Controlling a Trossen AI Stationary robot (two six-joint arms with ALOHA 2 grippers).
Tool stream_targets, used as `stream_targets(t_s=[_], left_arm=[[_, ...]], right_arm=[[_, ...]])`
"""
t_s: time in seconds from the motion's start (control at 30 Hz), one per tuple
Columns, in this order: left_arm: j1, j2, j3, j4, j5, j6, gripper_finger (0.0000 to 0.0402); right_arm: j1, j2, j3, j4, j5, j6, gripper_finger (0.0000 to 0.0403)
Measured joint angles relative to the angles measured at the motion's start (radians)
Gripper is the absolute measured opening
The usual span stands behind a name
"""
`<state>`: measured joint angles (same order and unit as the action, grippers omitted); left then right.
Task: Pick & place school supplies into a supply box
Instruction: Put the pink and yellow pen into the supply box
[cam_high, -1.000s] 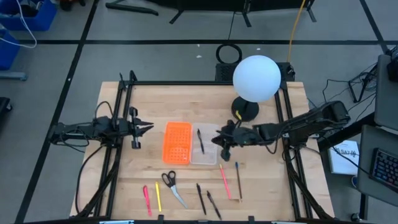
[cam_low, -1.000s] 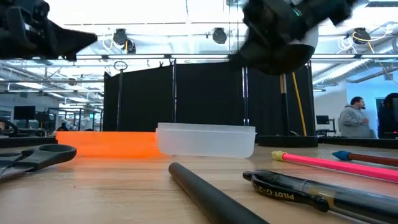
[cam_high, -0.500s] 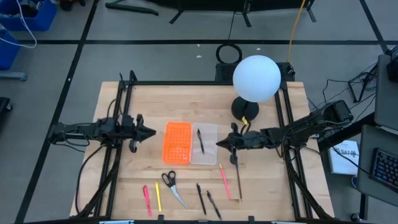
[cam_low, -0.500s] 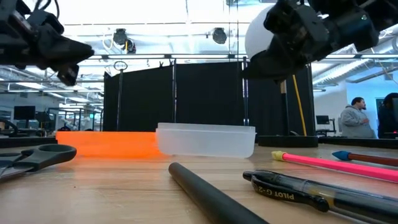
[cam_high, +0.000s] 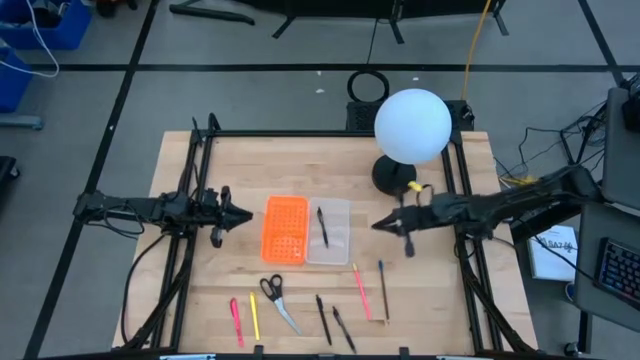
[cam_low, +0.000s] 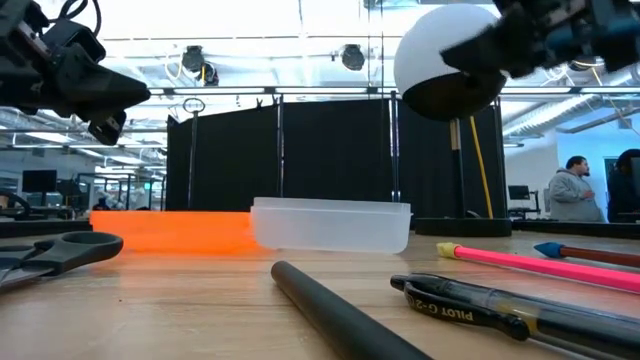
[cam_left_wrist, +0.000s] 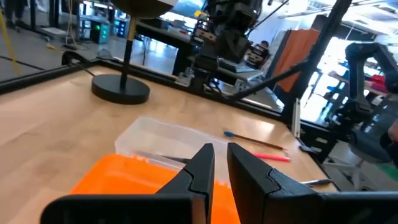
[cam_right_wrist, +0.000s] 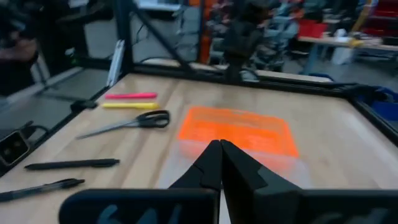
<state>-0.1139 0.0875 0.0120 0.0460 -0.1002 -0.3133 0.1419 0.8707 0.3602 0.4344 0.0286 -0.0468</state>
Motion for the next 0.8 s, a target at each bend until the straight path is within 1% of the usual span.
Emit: stream_targets(t_s=[0.13,0.27,0.33,0.4,0.43,0.53,0.63,0.7,0.8], left_arm=[[0.0,0.0,-0.001,0.011,-0.051,-0.016,0.0051],[0.0,0.0,-0.001,0.01,-0.086,-0.038,0.0051],[0.0,0.0,-0.001,0.007,-0.095,-0.071,0.0051],[-0.001,0.009,0.0,0.011,-0.127,-0.109,0.0051],[-0.005,0.016,0.001,0.015,-0.153,-0.122,0.0051],[-0.036,0.065,0.033,-0.014,-0.252,-0.14,0.0051],[-0.086,0.142,0.116,-0.065,-0.313,-0.151,0.0048],[-0.132,0.222,0.215,-0.124,-0.355,-0.157,0.0034],[-0.22,0.377,0.397,-0.27,-0.446,-0.198,0.0007]], right_arm=[[-0.045,-0.171,-0.128,0.011,0.003,0.048,0.0],[-0.059,-0.274,-0.221,0.056,0.057,0.072,0.0],[-0.06,-0.309,-0.247,0.067,0.041,0.071,0.0],[-0.059,-0.337,-0.278,0.076,0.01,0.05,0.0],[-0.059,-0.347,-0.293,0.08,-0.012,0.033,0.0],[-0.059,-0.373,-0.342,0.193,-0.06,0.001,0.0],[-0.056,-0.379,-0.341,0.184,-0.051,0.005,0.0],[-0.056,-0.379,-0.341,0.186,-0.051,-0.009,0.0],[-0.056,-0.381,-0.342,0.215,-0.053,-0.044,0.0]])
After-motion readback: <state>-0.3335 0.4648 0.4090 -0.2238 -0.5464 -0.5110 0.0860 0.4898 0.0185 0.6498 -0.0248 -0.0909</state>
